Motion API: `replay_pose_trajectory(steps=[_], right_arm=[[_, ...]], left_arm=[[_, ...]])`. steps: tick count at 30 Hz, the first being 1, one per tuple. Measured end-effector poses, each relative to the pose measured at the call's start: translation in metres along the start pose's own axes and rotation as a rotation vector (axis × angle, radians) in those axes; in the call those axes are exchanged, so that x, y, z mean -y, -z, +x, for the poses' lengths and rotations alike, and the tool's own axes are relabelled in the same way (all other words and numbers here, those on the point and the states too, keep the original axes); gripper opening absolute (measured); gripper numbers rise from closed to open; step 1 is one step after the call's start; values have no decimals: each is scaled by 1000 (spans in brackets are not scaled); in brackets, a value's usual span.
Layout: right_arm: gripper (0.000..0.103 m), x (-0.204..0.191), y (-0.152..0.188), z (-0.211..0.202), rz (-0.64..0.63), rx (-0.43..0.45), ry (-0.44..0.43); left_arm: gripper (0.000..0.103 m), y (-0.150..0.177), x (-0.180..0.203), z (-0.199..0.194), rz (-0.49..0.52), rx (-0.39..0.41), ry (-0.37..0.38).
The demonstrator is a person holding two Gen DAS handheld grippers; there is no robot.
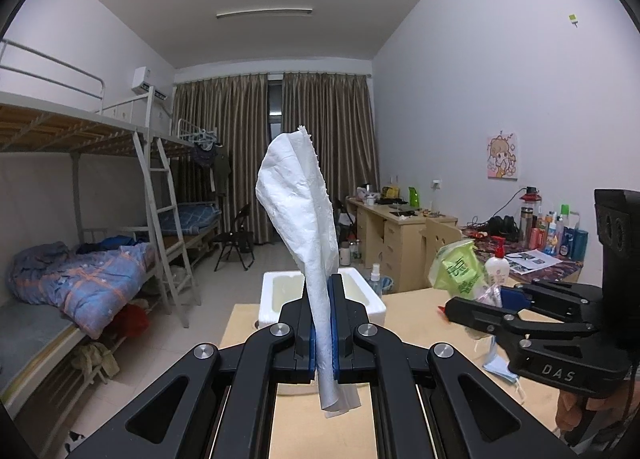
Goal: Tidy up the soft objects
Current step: 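Carry the tissue and green packet with both tools over the white foam box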
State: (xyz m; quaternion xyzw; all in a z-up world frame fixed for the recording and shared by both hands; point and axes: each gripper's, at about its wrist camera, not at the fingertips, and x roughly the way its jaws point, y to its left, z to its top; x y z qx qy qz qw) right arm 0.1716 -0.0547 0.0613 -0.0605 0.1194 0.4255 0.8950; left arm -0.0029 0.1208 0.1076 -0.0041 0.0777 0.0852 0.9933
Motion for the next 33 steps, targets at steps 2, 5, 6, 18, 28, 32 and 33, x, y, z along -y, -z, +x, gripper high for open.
replay_pose_trajectory(steps=[2, 5, 6, 18, 28, 32, 33], right_arm=[[36, 1, -5, 5, -1, -2, -7], [36, 4, -12, 13, 1, -7, -7], [36, 5, -14, 14, 2, -8, -6], [36, 17, -31, 46, 23, -31, 2], [36, 23, -40, 65, 43, -45, -4], [36, 25, -44, 73, 42, -52, -7], [36, 25, -44, 74, 40, -53, -7]], left_arm=[[5, -7, -4, 7, -5, 1, 6], [5, -16, -7, 17, -6, 4, 21], [5, -18, -8, 20, -3, 5, 20], [5, -36, -13, 75, 5, -24, 35], [5, -41, -15, 116, -1, -44, 60], [5, -43, -19, 137, -6, -59, 67], [5, -43, -20, 142, -8, -63, 70]])
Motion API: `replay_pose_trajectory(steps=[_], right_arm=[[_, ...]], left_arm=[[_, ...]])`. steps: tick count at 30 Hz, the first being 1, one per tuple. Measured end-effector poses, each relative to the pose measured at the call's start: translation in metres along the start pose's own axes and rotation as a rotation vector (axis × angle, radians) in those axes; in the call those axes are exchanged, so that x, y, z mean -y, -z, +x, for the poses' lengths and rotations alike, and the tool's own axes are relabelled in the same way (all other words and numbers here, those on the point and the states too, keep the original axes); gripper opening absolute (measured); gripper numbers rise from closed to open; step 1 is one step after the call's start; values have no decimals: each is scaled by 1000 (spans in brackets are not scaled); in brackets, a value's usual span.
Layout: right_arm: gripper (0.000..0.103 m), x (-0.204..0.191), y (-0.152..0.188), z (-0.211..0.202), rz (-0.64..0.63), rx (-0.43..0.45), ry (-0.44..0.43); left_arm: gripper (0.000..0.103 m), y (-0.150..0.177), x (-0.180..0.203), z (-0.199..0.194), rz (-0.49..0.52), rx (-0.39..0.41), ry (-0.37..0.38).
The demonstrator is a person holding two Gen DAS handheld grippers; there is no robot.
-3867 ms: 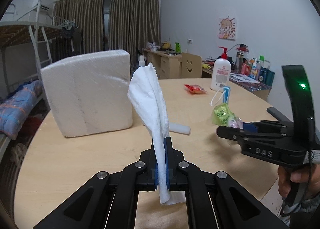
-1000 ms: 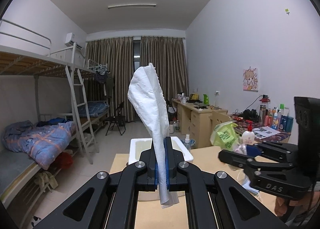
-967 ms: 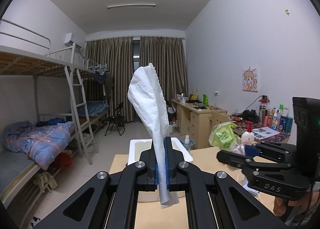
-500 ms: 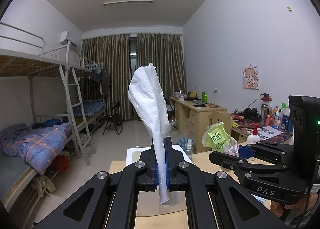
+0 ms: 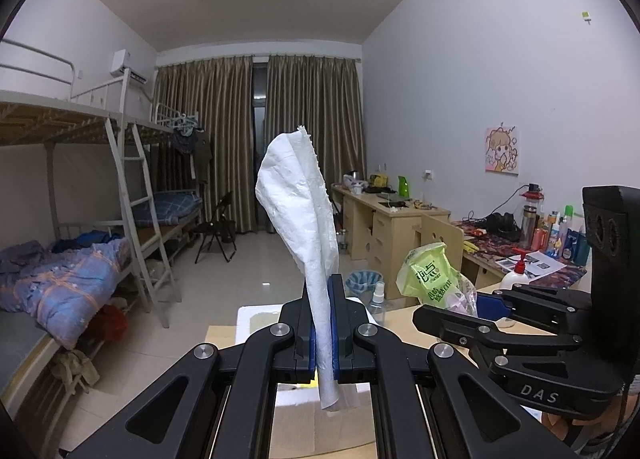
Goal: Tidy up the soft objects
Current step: 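Carry the tissue and green packet with both tools over the white foam box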
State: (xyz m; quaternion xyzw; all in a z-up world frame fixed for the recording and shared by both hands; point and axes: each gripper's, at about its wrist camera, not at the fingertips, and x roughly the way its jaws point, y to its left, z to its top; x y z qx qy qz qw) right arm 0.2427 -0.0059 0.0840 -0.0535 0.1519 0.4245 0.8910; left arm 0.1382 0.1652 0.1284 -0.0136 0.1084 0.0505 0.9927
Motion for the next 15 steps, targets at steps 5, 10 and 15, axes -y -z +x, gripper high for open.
replay_pose_trajectory(steps=[5, 10, 15], right_arm=[[36, 0, 3, 6, -2, -13, 0], [36, 0, 5, 17, 2, -37, -5], [36, -1, 6, 24, 5, -58, -12]], left_arm=[[5, 4, -9, 24, -15, -28, 4], [5, 12, -16, 52, -26, -80, 8], [5, 19, -20, 76, -41, -125, 14]])
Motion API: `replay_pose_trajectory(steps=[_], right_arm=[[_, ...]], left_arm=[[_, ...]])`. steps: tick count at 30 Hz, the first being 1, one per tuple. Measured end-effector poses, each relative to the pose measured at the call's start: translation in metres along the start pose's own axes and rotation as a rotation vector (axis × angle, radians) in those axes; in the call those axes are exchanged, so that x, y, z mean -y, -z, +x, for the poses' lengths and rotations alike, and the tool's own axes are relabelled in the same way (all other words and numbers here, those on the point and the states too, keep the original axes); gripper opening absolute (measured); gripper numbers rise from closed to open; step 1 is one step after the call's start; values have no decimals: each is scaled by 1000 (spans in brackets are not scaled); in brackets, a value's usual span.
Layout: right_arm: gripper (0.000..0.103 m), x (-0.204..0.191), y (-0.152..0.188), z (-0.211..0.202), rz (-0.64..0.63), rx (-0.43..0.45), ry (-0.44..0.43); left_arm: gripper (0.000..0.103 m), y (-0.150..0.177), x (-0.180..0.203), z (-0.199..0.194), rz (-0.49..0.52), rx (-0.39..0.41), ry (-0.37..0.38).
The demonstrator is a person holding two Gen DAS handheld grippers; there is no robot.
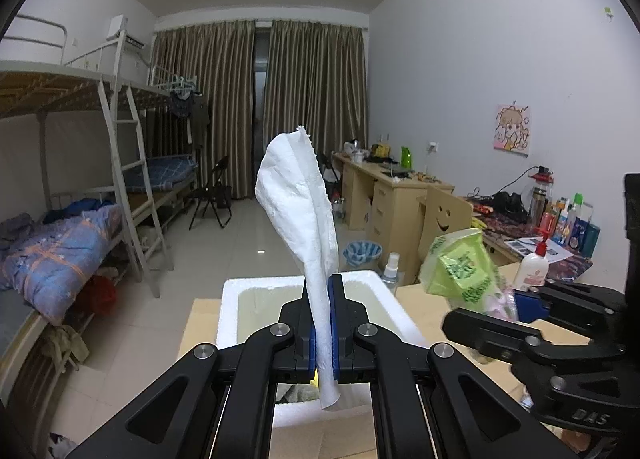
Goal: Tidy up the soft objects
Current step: 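Carry the tissue and green packet with both tools over the white foam box, then open the left tool to drop the tissue into the box while the right tool releases the packet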
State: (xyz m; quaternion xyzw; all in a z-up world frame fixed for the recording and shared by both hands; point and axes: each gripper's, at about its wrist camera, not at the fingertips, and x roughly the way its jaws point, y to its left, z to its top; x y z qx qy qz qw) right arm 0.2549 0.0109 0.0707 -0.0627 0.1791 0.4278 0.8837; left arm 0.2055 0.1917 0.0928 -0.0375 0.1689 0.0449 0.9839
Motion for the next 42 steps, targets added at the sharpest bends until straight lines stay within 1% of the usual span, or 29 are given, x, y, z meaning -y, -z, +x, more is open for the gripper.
replay_pose_trajectory(steps=[5, 7, 8, 10, 11, 12, 13, 14, 15, 17, 19, 21, 24, 26, 36, 42], right_arm=[[36, 0, 2, 4, 9, -15, 2], [36, 3, 1, 6, 14, -20, 5], [36, 6, 1, 6, 16, -22, 7], [36, 7, 0, 8, 16, -28, 8], [36, 7, -1, 9, 18, -29, 10], [36, 8, -2, 9, 18, -30, 10], [36, 8, -2, 9, 19, -31, 11], [36, 7, -3, 11, 20, -32, 12], [36, 7, -4, 11, 20, -32, 12], [36, 7, -5, 12, 19, -32, 13], [36, 7, -5, 13, 20, -32, 17], [36, 7, -5, 14, 22, -33, 18], [36, 7, -4, 15, 20, -33, 20], [36, 6, -5, 16, 17, -35, 21], [36, 1, -9, 22, 5, -37, 19], [36, -3, -11, 33, -2, -46, 15]], left_arm=[[5, 3, -7, 23, -16, -45, 5], [5, 5, -8, 27, -16, -53, 0], [6, 6, -8, 29, -13, -56, -2], [12, 7, -8, 30, -10, -58, -1], [21, 7, -7, 31, -1, -60, -1], [38, 7, -7, 31, 3, -60, -6], [49, 7, -6, 32, 5, -59, -12], [67, 8, -6, 31, 4, -56, -18], [77, 8, -7, 30, -3, -50, -27], [82, 7, -11, 25, -18, -20, -45], [88, 7, -13, 23, -22, -12, -57], [97, 7, -16, 21, -25, -9, -64], [101, 7, -20, 13, -30, 13, -96], [103, 8, -22, 9, -33, 16, -100], [103, 13, -32, -24, -39, 50, -131], [103, 16, -36, -41, -34, 59, -145]])
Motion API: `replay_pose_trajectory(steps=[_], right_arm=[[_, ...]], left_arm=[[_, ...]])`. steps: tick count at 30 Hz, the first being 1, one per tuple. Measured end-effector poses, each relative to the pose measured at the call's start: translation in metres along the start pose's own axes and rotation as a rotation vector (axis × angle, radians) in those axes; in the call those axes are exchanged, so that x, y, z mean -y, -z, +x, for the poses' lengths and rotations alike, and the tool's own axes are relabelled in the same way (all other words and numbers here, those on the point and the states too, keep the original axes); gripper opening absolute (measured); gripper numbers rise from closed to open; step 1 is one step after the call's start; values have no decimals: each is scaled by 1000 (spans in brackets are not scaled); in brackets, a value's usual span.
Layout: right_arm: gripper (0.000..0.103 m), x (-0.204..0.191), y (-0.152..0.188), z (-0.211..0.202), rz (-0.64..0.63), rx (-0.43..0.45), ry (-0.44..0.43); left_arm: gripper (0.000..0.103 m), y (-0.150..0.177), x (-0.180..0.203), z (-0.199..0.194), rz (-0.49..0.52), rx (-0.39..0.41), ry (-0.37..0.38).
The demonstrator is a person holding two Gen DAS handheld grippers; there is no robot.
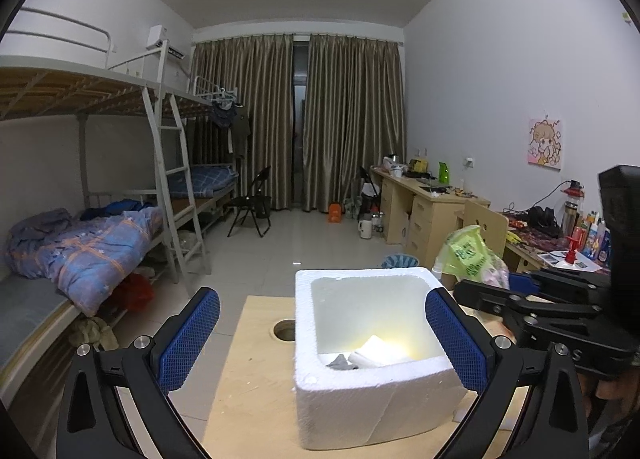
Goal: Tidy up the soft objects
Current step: 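Open the left tool to drop the tissue into the box while the right tool releases the packet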
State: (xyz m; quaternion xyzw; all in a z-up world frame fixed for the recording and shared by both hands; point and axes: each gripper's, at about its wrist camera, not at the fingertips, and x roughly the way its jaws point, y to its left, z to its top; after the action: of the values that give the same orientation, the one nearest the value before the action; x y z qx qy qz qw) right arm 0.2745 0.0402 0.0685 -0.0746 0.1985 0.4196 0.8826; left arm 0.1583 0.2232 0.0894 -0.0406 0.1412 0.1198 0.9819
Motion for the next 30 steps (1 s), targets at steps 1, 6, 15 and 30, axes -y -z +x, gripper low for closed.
replay_pose_trajectory(steps=[1, 6, 15, 30], right_arm=[[36, -1, -2, 3, -3, -5, -1], [36, -3, -6, 18, -2, -23, -11], [36, -6, -8, 38, 6, -56, -22], [51, -10, -10, 60, 3, -107, -22]], left_arm=[[103, 1, -2, -2, -1, 2, -4], [103, 5, -12, -9, -14, 4, -17], [103, 9, -25, -9, -27, -2, -32], [103, 20, -31, -8, -55, -24, -41]])
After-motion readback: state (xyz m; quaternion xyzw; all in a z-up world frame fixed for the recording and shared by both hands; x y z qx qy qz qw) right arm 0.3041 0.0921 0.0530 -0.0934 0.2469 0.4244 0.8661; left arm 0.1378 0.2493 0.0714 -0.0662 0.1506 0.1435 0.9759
